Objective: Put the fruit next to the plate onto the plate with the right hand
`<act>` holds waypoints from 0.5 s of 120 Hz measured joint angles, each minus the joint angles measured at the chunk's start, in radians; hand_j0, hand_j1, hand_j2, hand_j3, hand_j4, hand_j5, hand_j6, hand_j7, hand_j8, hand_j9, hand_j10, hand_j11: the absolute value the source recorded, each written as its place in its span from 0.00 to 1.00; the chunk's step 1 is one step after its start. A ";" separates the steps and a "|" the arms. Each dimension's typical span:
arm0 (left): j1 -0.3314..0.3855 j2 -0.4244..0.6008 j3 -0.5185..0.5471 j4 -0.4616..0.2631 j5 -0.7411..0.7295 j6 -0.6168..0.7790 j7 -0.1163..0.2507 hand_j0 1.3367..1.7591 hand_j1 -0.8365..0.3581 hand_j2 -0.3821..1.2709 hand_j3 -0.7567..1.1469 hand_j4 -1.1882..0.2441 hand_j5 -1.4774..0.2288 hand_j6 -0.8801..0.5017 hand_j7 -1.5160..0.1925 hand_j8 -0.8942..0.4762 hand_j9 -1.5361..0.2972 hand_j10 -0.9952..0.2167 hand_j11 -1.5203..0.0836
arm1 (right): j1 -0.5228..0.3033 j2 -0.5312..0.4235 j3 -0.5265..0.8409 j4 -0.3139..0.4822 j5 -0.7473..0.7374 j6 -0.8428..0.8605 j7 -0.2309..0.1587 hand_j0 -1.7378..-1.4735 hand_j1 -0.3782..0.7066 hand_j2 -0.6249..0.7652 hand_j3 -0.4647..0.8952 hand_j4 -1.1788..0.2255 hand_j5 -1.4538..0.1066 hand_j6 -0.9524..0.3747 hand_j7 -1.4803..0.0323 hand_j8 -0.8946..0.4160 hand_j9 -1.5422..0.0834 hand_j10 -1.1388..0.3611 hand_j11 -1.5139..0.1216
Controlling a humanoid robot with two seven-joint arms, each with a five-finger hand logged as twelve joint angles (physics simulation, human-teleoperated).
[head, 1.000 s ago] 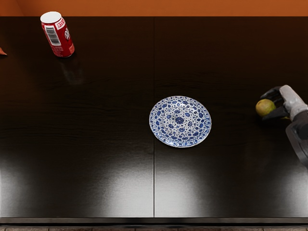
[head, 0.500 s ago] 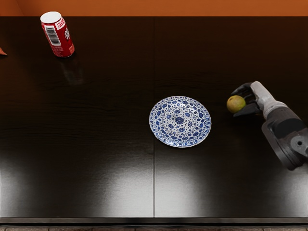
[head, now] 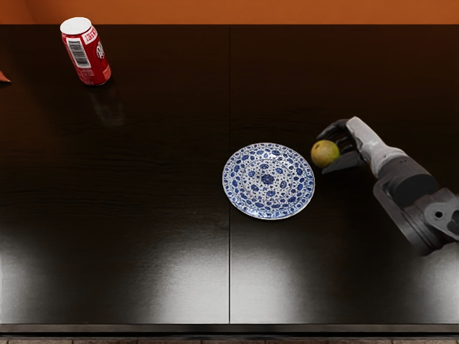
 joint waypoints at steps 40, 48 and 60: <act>0.000 0.000 0.000 0.000 0.000 0.000 0.000 0.76 0.99 0.23 0.40 0.83 0.86 0.63 0.88 0.65 0.84 0.82 0.94 | 0.022 0.062 0.000 0.010 -0.002 0.058 0.000 0.30 0.57 0.63 0.34 0.42 0.41 0.39 0.45 0.33 0.45 0.41 0.43; 0.000 0.000 0.000 0.000 0.000 0.000 0.000 0.76 0.99 0.23 0.40 0.83 0.86 0.63 0.88 0.65 0.84 0.82 0.94 | 0.025 0.072 0.000 0.011 -0.002 0.060 0.000 0.30 0.57 0.62 0.34 0.42 0.42 0.37 0.46 0.33 0.46 0.40 0.44; 0.000 0.000 0.000 0.000 0.000 0.000 0.000 0.76 0.99 0.23 0.40 0.83 0.86 0.63 0.88 0.65 0.84 0.82 0.94 | 0.033 0.096 -0.001 0.011 -0.002 0.061 -0.001 0.30 0.57 0.60 0.34 0.43 0.43 0.37 0.47 0.33 0.47 0.41 0.45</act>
